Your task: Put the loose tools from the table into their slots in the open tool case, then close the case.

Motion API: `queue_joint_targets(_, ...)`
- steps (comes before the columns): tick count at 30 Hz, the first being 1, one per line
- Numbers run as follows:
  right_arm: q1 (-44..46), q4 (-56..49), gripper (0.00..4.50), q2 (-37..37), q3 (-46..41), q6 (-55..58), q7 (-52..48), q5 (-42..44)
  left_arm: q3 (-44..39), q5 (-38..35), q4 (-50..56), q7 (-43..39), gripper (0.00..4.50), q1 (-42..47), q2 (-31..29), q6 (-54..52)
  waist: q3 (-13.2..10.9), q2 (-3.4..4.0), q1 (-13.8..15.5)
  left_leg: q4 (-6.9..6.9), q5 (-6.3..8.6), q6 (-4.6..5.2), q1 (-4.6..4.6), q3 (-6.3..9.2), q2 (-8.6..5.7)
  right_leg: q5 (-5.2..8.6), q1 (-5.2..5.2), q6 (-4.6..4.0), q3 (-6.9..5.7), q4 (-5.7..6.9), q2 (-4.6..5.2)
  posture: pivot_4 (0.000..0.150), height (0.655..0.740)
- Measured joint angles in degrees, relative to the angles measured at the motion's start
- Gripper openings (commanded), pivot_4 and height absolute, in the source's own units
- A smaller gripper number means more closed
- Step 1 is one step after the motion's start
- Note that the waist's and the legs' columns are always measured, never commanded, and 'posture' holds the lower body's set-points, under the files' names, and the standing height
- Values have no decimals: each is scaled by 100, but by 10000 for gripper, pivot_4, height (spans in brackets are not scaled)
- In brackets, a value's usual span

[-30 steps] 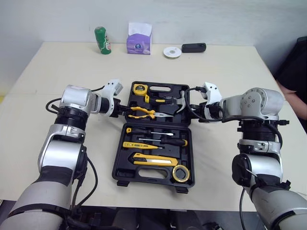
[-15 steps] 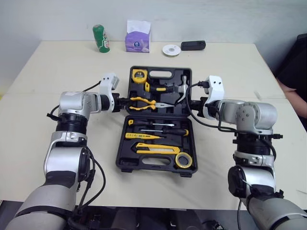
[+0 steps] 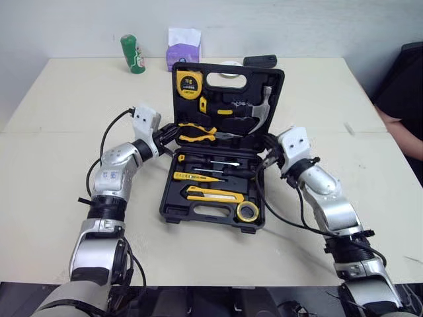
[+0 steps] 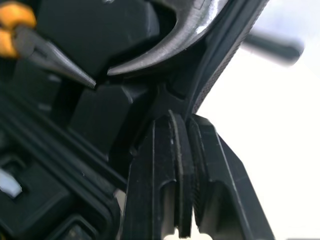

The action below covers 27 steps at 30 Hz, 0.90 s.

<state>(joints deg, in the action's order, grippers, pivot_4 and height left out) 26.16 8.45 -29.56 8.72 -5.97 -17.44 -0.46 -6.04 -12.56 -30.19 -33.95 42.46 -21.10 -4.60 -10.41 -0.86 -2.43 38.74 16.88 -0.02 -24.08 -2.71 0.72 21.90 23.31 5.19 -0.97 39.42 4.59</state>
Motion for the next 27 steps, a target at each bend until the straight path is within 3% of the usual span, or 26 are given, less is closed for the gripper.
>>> queue_joint_targets(5,-218,446,0,-202,222,-1493,449,-850,70,173,55,-72,7,-487,-180,1193,2,-2,-55,11,0,0,25,-2,11,0,-24,0,4,3,-6,1500,7400)
queue_joint_targets(7,-322,628,0,-379,363,-2041,806,-1383,112,364,113,-61,7,-766,-257,1732,1,-3,-66,-20,2,3,87,-12,11,0,-85,-1,6,-27,-5,1500,7400)
queue_joint_targets(12,-500,955,0,-656,578,-2908,1842,-2483,239,805,303,212,7,-1357,-414,2749,11,-16,-57,-54,2,2,114,-13,11,0,-101,-1,10,-47,-3,1500,7400)
queue_joint_targets(16,-601,1075,0,-687,634,-3131,2269,-2879,267,901,345,319,7,-1557,-416,2960,17,-26,-51,-65,3,1,166,-15,11,0,-155,-1,9,-69,-3,1500,7400)
queue_joint_targets(19,-704,1087,11664,-758,628,-3161,2125,-2809,264,745,481,176,12826,-1697,-487,2776,17,-27,-51,-81,10,0,206,-13,15,1,-204,-1,6,-110,-5,1500,7400)
queue_joint_targets(20,-810,1170,18873,-909,538,-3107,2029,-2746,208,655,474,83,19466,-1810,-655,2635,17,-27,-45,-81,11,1,205,-13,15,1,-204,-1,5,-108,-4,1500,7400)
queue_joint_targets(21,-1002,1307,21601,-1062,391,-3026,1968,-2698,57,559,463,11,21711,-1971,-831,2512,17,-26,-42,-82,12,2,202,-12,15,1,-204,-1,5,-102,-4,1500,7400)
queue_joint_targets(23,-1264,1282,31975,-1256,125,-3012,1886,-2533,-272,276,501,-210,31450,-2309,-1149,2126,16,-25,-62,-81,13,5,194,-14,16,1,-197,-1,9,-100,-3,1500,7400)
queue_joint_targets(25,-1357,1122,42126,-1302,-45,-2963,1740,-2437,-301,37,821,-484,31610,-2496,-1216,1776,16,-26,-50,-76,16,9,195,-13,15,1,-204,-1,5,-122,2,1500,7400)
queue_joint_targets(27,-1595,855,44780,-1419,-207,-2906,1517,-2216,-305,-226,1173,-797,31610,-2807,-1405,1267,16,-26,-42,-80,19,11,204,-5,16,1,-218,-1,2,-130,2,1500,7400)
